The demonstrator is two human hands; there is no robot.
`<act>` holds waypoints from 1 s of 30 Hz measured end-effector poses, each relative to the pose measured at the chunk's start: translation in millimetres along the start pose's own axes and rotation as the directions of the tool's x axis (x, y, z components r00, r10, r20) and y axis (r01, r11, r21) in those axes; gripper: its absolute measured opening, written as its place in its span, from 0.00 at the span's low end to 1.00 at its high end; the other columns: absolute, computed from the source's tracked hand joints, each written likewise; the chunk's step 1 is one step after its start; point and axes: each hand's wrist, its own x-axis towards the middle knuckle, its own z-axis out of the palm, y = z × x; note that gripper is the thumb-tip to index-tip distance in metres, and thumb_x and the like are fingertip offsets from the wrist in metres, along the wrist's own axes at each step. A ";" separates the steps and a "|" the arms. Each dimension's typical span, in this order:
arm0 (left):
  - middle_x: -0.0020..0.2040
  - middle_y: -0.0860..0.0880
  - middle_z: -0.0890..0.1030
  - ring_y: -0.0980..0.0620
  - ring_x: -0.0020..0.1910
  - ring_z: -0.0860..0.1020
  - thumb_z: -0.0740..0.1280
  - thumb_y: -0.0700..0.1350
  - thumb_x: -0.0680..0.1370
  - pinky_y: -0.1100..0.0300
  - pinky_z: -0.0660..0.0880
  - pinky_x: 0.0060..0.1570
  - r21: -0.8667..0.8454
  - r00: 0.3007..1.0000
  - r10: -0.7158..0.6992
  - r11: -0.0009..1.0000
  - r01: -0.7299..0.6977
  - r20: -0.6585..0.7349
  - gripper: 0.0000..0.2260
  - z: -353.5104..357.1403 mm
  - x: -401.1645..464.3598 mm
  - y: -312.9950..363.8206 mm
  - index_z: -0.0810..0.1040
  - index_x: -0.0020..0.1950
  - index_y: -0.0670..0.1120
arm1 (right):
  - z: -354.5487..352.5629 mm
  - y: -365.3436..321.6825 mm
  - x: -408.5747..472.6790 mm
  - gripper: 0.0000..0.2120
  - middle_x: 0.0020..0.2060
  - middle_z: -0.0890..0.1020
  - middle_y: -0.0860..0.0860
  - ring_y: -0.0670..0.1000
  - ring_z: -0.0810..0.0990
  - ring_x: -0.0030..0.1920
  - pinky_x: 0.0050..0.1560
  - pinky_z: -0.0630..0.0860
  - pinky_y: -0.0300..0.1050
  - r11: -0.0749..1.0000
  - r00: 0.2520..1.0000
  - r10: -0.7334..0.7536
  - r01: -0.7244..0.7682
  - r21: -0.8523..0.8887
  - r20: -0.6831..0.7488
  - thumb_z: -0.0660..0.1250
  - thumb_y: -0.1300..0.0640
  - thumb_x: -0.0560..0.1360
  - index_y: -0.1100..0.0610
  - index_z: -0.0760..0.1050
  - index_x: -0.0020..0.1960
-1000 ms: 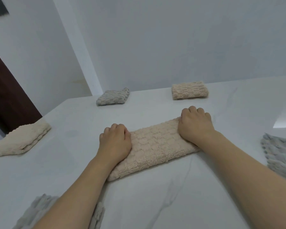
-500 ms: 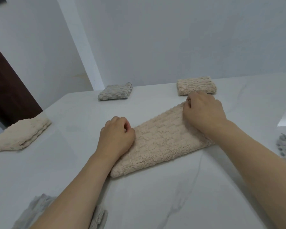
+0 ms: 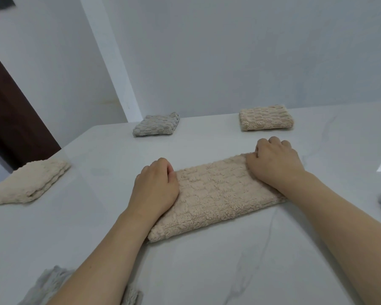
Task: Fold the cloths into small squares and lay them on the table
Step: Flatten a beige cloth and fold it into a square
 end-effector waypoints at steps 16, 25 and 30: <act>0.33 0.53 0.72 0.53 0.34 0.69 0.56 0.53 0.82 0.54 0.65 0.35 -0.354 0.998 0.008 0.935 0.016 0.066 0.12 -11.6 -3.0 12.0 0.66 0.42 0.49 | -18.9 -6.8 5.6 0.19 0.55 0.78 0.54 0.54 0.73 0.57 0.56 0.69 0.47 0.789 0.906 0.036 0.234 0.569 -0.421 0.55 0.68 0.74 0.57 0.71 0.62; 0.41 0.51 0.76 0.48 0.42 0.74 0.50 0.53 0.82 0.53 0.68 0.40 0.119 0.988 -0.105 0.989 0.092 0.113 0.15 -0.4 -2.7 10.8 0.70 0.49 0.46 | 15.9 -42.4 -22.0 0.26 0.77 0.55 0.52 0.53 0.53 0.77 0.76 0.45 0.55 0.955 0.943 -0.288 0.296 -0.027 0.169 0.46 0.47 0.82 0.55 0.53 0.78; 0.42 0.50 0.77 0.45 0.45 0.75 0.47 0.62 0.81 0.52 0.69 0.45 0.073 0.976 -0.169 0.984 0.161 0.133 0.21 1.3 -0.1 9.6 0.70 0.48 0.47 | 15.1 -12.6 -6.8 0.26 0.79 0.47 0.46 0.49 0.45 0.78 0.76 0.41 0.55 0.969 0.923 -0.222 0.245 -0.038 0.316 0.41 0.41 0.81 0.44 0.46 0.79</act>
